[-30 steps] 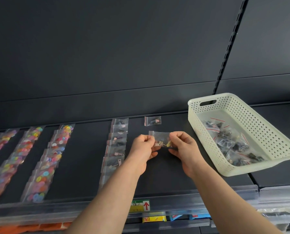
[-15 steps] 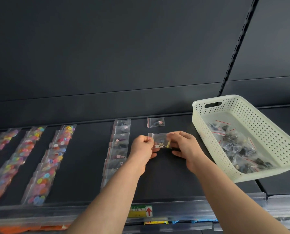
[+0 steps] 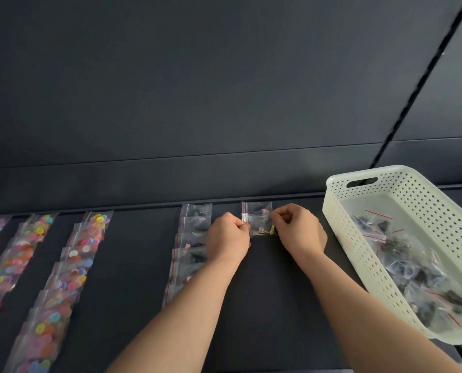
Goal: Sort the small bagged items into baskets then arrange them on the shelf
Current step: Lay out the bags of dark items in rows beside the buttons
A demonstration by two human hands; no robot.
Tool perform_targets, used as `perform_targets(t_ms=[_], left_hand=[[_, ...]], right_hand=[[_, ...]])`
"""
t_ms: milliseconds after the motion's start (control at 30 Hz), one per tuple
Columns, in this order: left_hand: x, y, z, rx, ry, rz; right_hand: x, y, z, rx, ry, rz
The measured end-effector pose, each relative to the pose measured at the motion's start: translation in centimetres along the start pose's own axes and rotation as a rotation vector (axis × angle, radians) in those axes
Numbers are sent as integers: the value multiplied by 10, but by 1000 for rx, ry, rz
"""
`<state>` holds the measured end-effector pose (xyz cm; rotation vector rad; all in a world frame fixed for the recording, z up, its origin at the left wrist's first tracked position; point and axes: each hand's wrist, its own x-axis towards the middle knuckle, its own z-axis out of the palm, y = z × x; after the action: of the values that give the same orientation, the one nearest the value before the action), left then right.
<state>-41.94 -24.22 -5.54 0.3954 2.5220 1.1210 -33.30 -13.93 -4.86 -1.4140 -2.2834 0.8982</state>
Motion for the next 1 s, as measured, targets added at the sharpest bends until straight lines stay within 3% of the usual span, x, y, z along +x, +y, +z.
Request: perform_targets(t_ms=[133,367,500,633,833,900,1000], left_hand=[[7,-2,4,111,16,14],[7,-4,4,67,28,20],[-6,8,-1,82,7,81],[-25,28,7,-11,-86,167],[-63,66,43,-129,-300,268],[-75,75,56,-118,-336,296],[-88,85,75,-102,-343,294]], right_hand=[[3,0,3,-45,22,13],[0,0,1,12,7,-3],[-8,-6,-18,-48,60,-194],[-18,0,-60,-217,196,-319],[-18,52,-129,-290,345,-239],[-14,76,-145,-318,338,-207],[-9,108,-162,-336,190,-200]])
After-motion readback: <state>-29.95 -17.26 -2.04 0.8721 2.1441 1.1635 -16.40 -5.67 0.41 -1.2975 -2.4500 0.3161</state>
